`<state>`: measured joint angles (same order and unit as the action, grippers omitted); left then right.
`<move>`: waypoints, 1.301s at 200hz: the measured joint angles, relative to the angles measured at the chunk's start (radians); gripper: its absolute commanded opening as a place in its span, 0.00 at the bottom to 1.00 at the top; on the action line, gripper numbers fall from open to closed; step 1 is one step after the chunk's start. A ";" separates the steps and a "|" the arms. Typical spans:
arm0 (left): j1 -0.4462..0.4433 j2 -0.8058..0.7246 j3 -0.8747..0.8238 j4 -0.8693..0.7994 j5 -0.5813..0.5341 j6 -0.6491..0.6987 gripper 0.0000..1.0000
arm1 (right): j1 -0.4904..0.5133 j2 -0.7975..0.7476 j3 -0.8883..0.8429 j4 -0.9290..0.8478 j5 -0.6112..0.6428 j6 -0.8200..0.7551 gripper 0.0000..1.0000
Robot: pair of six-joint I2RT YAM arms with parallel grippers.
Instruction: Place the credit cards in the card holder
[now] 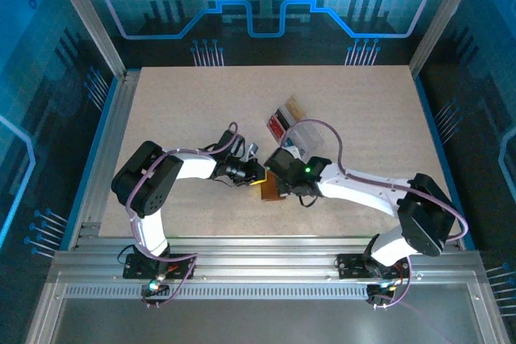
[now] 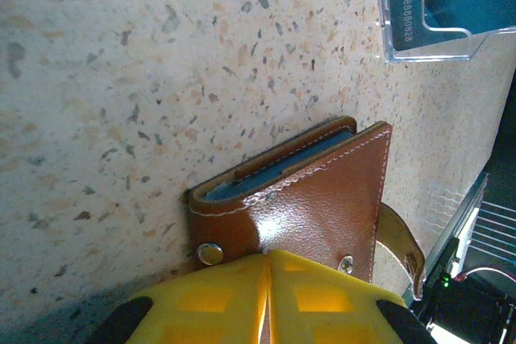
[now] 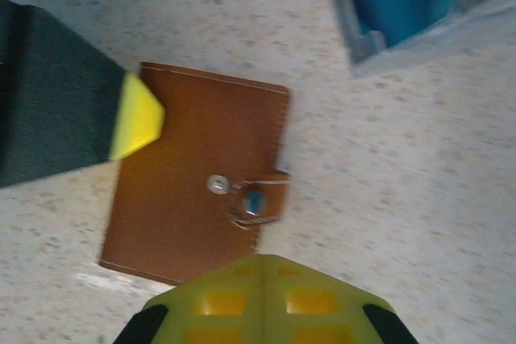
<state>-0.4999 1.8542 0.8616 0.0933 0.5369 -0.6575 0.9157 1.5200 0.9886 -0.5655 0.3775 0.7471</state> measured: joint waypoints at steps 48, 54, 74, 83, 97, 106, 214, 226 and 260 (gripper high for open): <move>0.000 -0.001 0.000 0.000 0.000 0.000 0.12 | 0.000 0.155 0.019 0.101 -0.155 -0.017 0.13; 0.000 -0.001 0.000 -0.001 0.000 0.000 0.12 | -0.001 0.168 0.021 0.111 -0.160 -0.017 0.15; 0.000 -0.001 0.000 -0.001 0.000 0.000 0.12 | -0.013 0.183 0.020 0.118 -0.166 -0.008 0.25; 0.000 -0.001 0.000 -0.001 0.000 0.000 0.12 | -0.024 0.180 0.019 0.118 -0.158 0.004 0.28; 0.000 -0.001 0.000 -0.001 0.000 0.000 0.12 | -0.047 0.172 0.005 0.121 -0.138 0.023 0.36; 0.000 -0.001 0.000 -0.001 0.000 0.000 0.12 | -0.065 0.159 -0.012 0.120 -0.127 0.027 0.39; 0.000 -0.001 0.000 -0.001 0.000 0.000 0.12 | -0.125 0.140 -0.060 0.193 -0.230 0.013 0.36; 0.000 -0.001 0.000 -0.001 0.000 0.000 0.12 | -0.126 0.140 -0.060 0.193 -0.233 0.011 0.34; 0.000 -0.001 0.000 -0.001 0.000 0.000 0.12 | -0.127 0.140 -0.059 0.182 -0.227 0.005 0.25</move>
<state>-0.4999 1.8530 0.8616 0.0921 0.5369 -0.6575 0.7883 1.6604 0.9298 -0.3832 0.1509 0.7525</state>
